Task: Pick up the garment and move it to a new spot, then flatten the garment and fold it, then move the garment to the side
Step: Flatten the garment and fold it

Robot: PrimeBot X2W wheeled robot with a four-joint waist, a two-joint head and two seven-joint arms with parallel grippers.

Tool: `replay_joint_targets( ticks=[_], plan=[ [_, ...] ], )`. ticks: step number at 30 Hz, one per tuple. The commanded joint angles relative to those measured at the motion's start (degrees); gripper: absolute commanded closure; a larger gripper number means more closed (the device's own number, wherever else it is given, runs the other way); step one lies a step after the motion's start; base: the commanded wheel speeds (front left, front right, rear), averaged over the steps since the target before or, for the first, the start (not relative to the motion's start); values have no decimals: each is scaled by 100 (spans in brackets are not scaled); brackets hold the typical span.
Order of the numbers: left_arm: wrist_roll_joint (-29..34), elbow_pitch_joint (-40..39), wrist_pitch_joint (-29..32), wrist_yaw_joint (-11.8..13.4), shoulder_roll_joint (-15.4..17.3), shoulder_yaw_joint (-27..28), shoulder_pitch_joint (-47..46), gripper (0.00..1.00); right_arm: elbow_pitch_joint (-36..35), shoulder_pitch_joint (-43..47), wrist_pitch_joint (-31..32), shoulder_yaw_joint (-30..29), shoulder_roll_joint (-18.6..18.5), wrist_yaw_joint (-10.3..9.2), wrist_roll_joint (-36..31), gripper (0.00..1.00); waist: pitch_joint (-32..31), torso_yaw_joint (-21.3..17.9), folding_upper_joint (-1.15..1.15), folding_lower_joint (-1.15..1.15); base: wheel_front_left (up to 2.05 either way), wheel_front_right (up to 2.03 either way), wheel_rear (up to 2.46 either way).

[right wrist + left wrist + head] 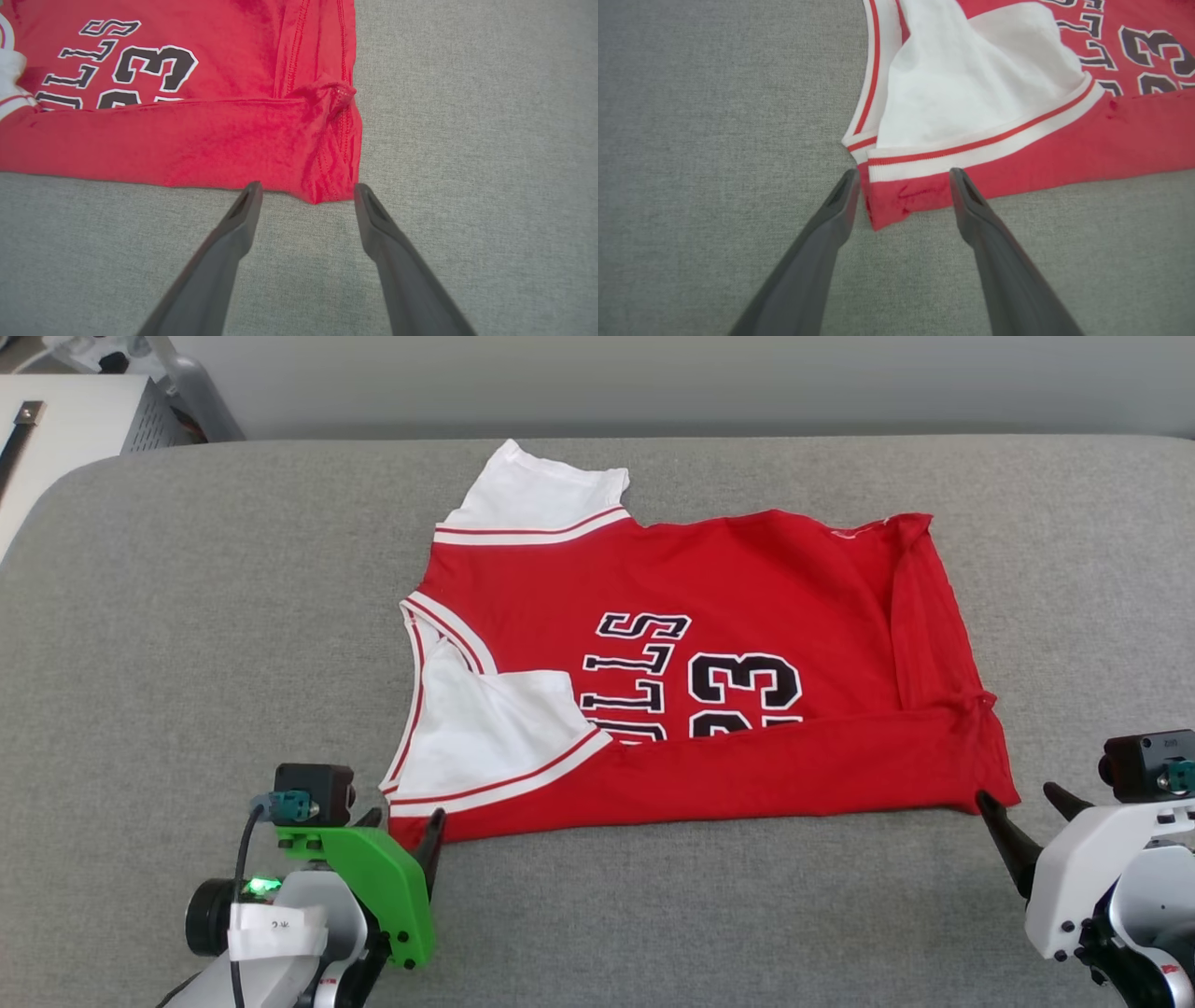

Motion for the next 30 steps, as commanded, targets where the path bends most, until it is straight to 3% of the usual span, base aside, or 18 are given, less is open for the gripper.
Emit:
replay_joint_targets(
  ticks=[1,7,17,18,19,30],
  plan=[
    [21,0,46,94,84,0,22,0,-90,22,22,-36,70,-5,-44,0,162,-29,0,0,0,0,0],
    [158,215,26,310,118,23,-75,0,-166,-23,51,-11,154,-5,-76,0,360,-85,0,0,0,0,0],
    [3,617,412,189,12,-151,-127,0,-149,-100,-38,31,180,-5,-108,0,529,-143,0,0,0,0,0],
    [-32,668,486,130,1,-192,-122,63,-136,-100,-45,31,179,-5,-113,0,524,-144,0,0,0,0,0],
    [-61,726,543,62,-11,-231,-124,98,-119,-98,-53,28,176,-5,-118,0,513,-144,0,0,0,0,0],
    [-209,715,45,-183,-175,-42,-125,100,16,-96,63,-10,-64,-5,-294,0,148,12,0,0,0,0,0]
  ],
)
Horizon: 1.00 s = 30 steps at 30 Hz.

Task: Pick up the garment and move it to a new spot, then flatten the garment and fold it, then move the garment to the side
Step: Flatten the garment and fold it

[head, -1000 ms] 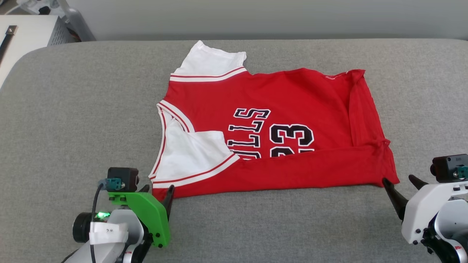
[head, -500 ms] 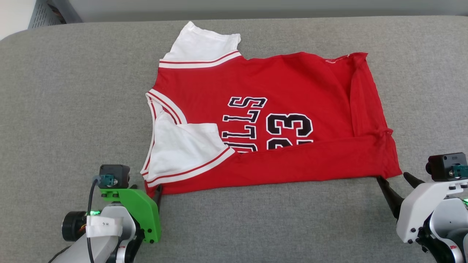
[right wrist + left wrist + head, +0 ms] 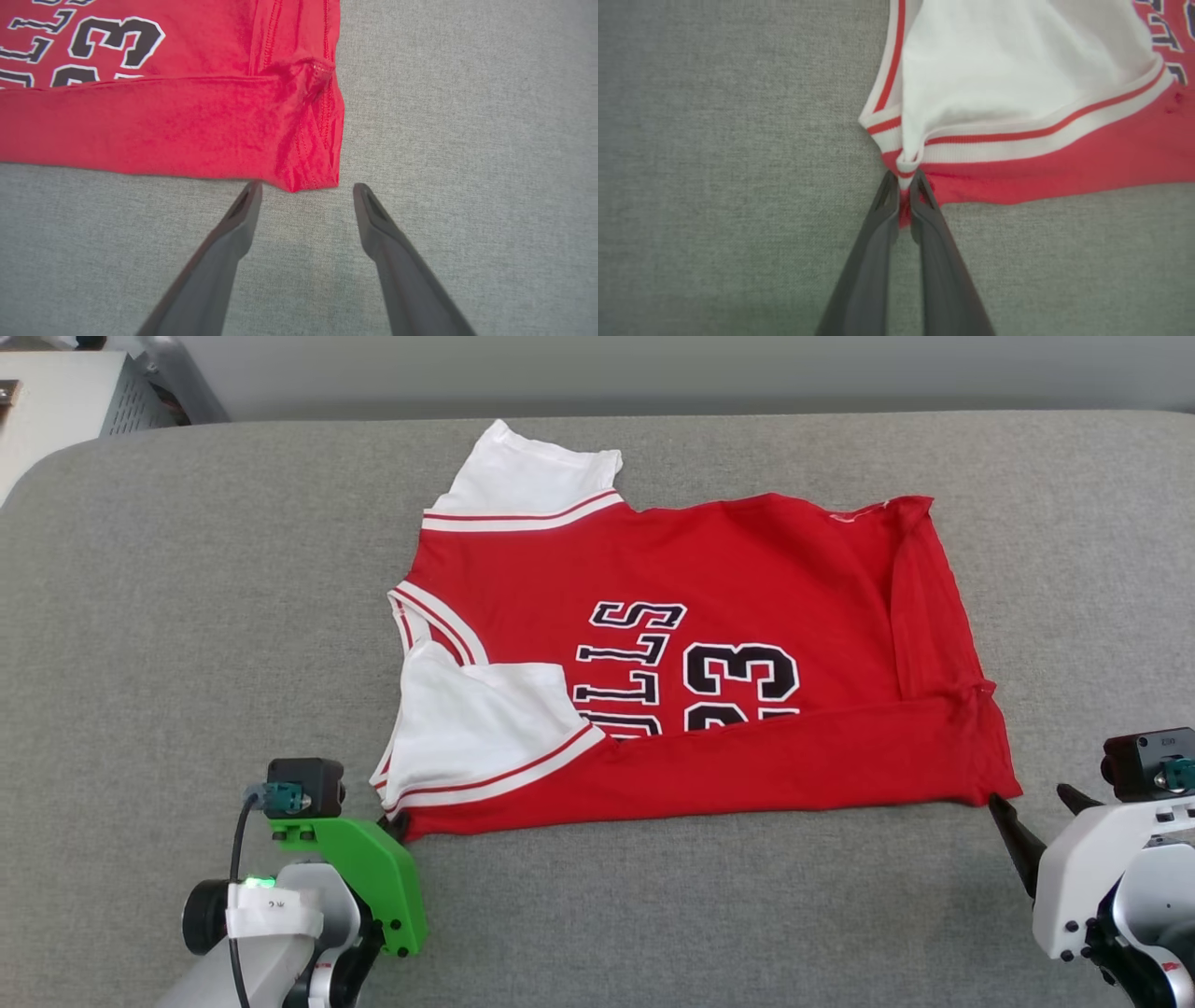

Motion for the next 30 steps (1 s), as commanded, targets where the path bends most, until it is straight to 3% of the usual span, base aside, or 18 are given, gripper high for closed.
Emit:
replay_joint_targets(
  ticks=[1,12,26,27,28,29,30],
  plan=[
    [-35,-81,-81,-31,-29,17,111,100,45,-104,34,-6,-23,-5,-48,0,-91,86,0,0,0,0,0],
    [133,-1172,-182,174,209,113,80,100,845,-768,316,-89,-59,-5,-278,0,91,317,0,0,0,0,0],
    [260,-1396,-127,85,252,-33,-68,100,2096,-1123,619,142,153,-5,-82,1,426,480,0,0,0,0,0],
    [265,-1364,-103,65,247,-63,-77,100,2119,-1119,622,190,137,-5,-41,64,427,476,0,0,0,0,0],
    [264,-1338,-100,55,236,-75,-83,100,2128,-1123,588,200,125,-5,-22,89,424,470,0,0,0,0,0],
    [260,-1304,-103,46,222,-83,-86,100,2147,-1132,530,199,108,-5,-21,100,410,459,0,0,0,0,0],
    [257,-1270,-105,40,217,-90,-84,100,2170,-1140,487,196,94,-5,-28,100,389,445,0,0,0,0,0]
  ],
)
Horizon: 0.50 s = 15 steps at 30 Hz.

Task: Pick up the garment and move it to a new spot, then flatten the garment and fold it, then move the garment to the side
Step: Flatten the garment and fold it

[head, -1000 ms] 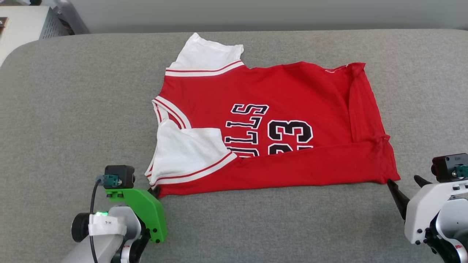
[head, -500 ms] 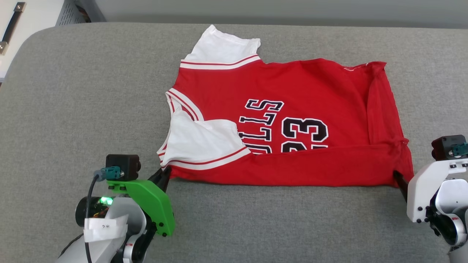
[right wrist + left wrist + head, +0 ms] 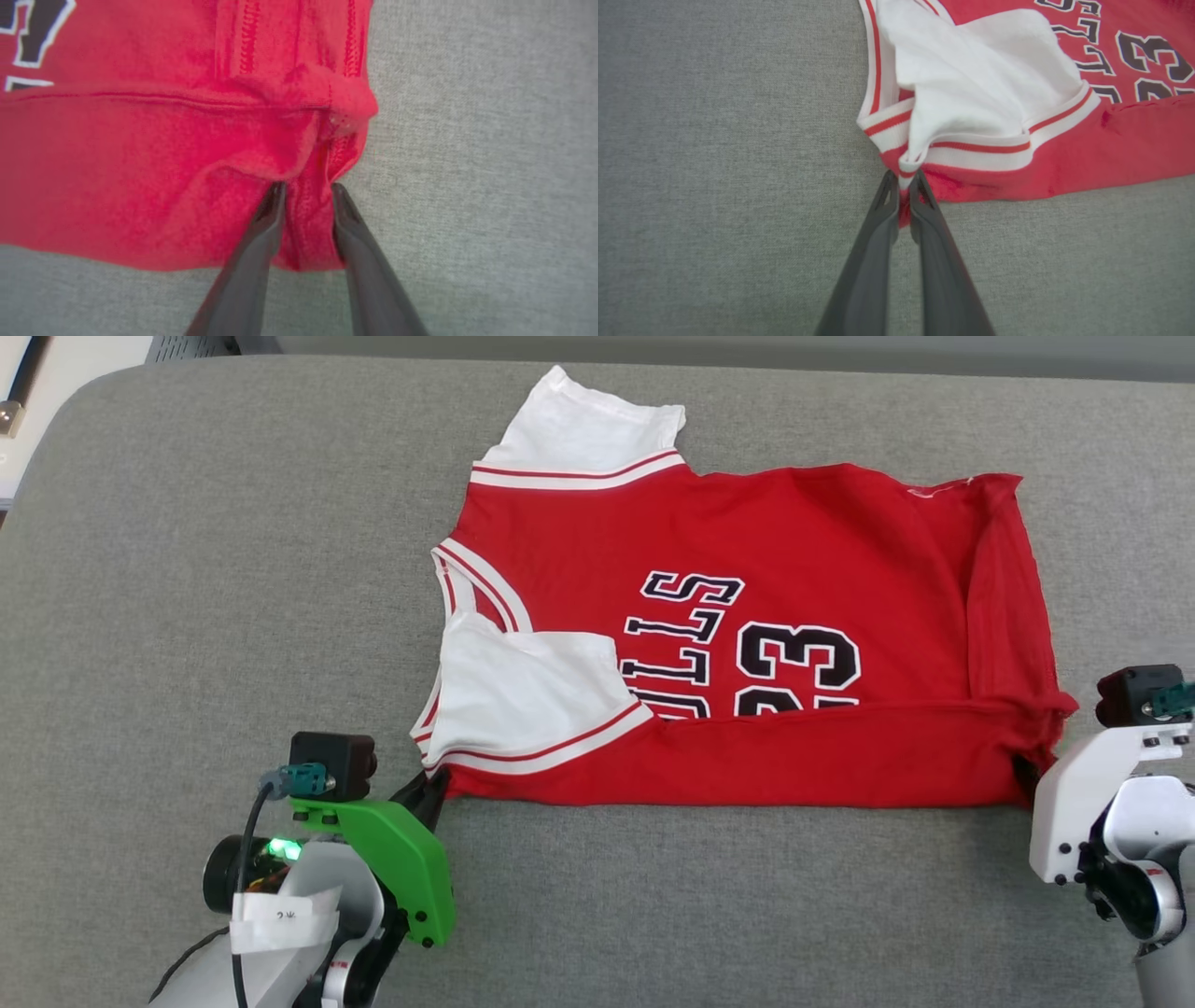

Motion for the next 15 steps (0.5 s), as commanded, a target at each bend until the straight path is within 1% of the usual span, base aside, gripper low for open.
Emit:
replay_joint_targets(
  ticks=[1,4,10,15],
  plan=[
    [13,57,-14,-29,-11,0,-80,100,246,81,-4,112,100,-2,20,100,-53,-37,0,0,0,0,0],
    [-1,195,11,-51,4,-33,-44,100,301,74,-118,79,109,-2,81,100,-172,-83,0,0,0,0,0],
    [-80,403,41,-92,23,-67,72,100,284,173,-342,46,-44,-2,175,100,-530,-139,0,0,0,0,0],
    [-161,470,136,-124,82,-139,255,100,130,430,-333,-13,-117,-2,235,100,-861,-141,0,0,0,0,0]
  ],
)
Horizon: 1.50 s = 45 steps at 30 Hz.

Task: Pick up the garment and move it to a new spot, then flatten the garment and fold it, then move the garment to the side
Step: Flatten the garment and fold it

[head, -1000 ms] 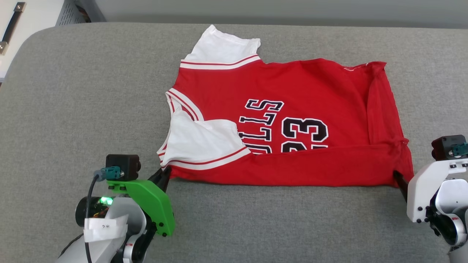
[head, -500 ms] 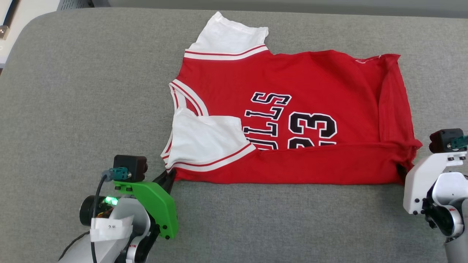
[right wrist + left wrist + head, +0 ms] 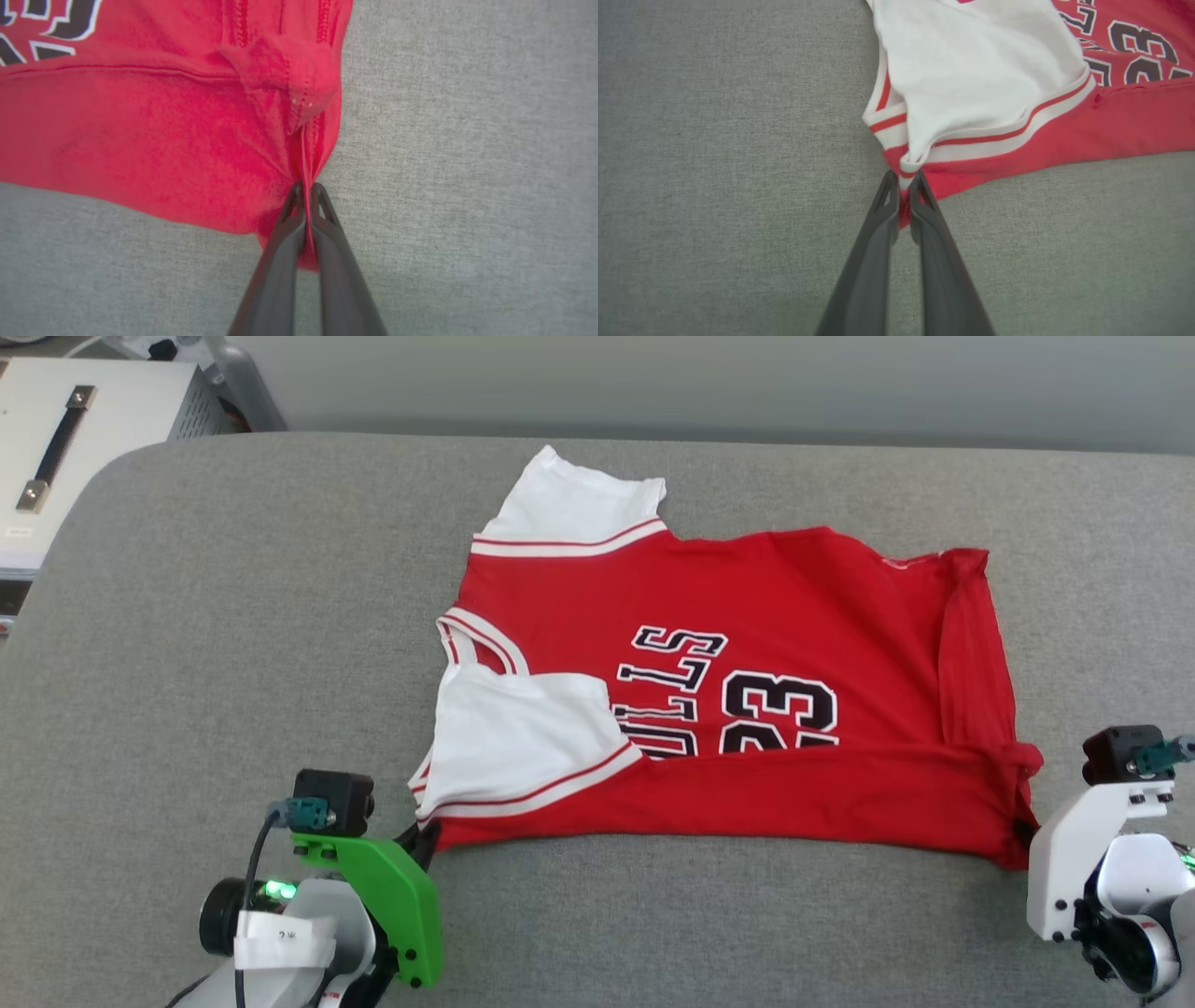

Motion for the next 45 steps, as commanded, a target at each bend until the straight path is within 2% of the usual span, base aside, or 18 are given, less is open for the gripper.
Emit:
replay_joint_targets(
  ticks=[1,8,18,22,37,38,39,40,41,42,43,45],
  plan=[
    [-63,35,33,-18,65,-30,139,100,-63,172,30,-25,-70,-4,48,100,-268,-12,0,0,0,0,0],
    [-163,-147,159,80,187,-103,484,100,-683,839,311,-313,-89,-4,121,100,-514,12,0,0,0,0,0],
    [-256,-412,350,177,252,-246,787,100,-1582,1664,896,-719,161,-4,61,100,-421,-41,0,0,0,0,0],
    [-202,-317,393,181,202,-298,688,100,-1573,1641,849,-711,211,-4,-74,100,-297,-75,0,0,0,0,0],
    [-292,428,435,-95,-81,-386,400,100,-985,1293,428,-564,282,-4,-194,100,-19,-74,0,0,0,0,0],
    [-304,458,437,-100,-93,-385,398,91,-962,1286,414,-557,279,-4,-185,100,-30,-71,0,0,0,0,0],
    [-313,492,437,-103,-105,-385,394,64,-934,1279,397,-548,274,-4,-176,100,-47,-69,0,0,0,0,0],
    [-312,519,426,-97,-113,-383,393,20,-910,1278,389,-539,268,-4,-170,100,-70,-67,0,0,0,0,0],
    [-308,545,400,-91,-123,-379,397,0,-900,1276,352,-533,263,-4,-161,75,-104,-66,0,0,0,0,0],
    [-311,563,364,-88,-132,-368,406,0,-902,1268,286,-553,265,-4,-158,10,-143,-68,0,0,0,0,0],
    [-309,566,337,-94,-137,-363,407,0,-895,1268,261,-562,275,-4,-133,0,-173,-66,0,0,0,0,0],
    [-296,539,255,-102,-144,-340,403,0,-939,1273,178,-526,251,-4,-65,0,-245,-59,0,0,0,0,0]
  ],
)
